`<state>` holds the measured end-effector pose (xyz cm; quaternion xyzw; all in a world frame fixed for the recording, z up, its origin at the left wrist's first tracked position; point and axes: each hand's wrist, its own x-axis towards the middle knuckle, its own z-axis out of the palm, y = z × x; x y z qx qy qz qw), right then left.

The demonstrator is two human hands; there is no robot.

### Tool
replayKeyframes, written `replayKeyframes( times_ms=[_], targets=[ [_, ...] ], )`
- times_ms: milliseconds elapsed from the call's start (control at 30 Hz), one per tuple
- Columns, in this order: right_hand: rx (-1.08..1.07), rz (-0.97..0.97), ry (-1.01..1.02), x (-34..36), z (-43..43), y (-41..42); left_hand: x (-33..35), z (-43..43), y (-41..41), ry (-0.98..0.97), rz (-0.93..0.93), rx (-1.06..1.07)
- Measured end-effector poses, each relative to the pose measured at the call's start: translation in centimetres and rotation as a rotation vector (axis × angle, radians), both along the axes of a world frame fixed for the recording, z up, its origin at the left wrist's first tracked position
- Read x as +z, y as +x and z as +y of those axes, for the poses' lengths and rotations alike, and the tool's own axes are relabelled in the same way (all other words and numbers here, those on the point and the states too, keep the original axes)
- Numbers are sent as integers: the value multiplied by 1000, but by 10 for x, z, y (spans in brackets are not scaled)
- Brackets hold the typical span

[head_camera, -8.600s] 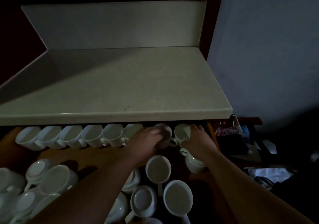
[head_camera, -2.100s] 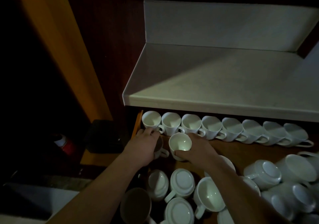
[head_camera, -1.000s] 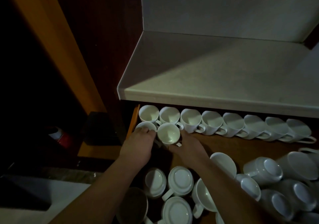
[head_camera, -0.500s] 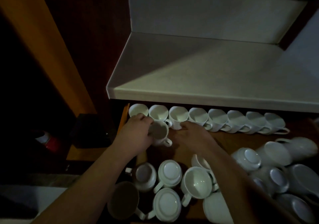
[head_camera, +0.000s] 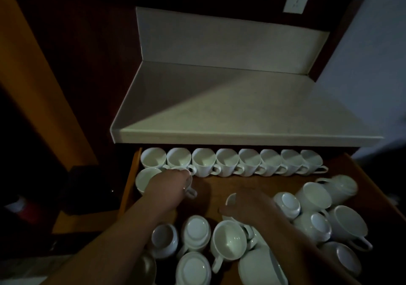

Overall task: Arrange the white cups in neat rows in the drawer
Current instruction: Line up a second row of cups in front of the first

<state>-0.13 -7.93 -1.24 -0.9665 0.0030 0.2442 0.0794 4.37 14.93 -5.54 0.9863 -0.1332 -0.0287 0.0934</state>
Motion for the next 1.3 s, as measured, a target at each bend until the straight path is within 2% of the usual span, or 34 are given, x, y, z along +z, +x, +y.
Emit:
replayKeyframes(
  times_ms=[133,367,500,700,833,1000,1300],
  targets=[
    [-17,-23,-22,-4,7,6,-3,3,-2,-24,-22,-25],
    [23,-74,62,-8,32,31,-11,10,-10,-46,-120,-106],
    [-21,-156,131,-19,46,49,-11,14,-12,-12,-161,-110],
    [-120,-265,243,-37,27,38,-12,20,-15,-21,-113,-127],
    [-130,-206,329,-69,5,37,-13,22,-16,-32,-61,-93],
    [-111,-249,463,-58,11,34,-13,25,-15,-61,-54,-97],
    [-135,-273,528,-61,26,37,-10,26,-16,-29,-31,-106]
  ],
)
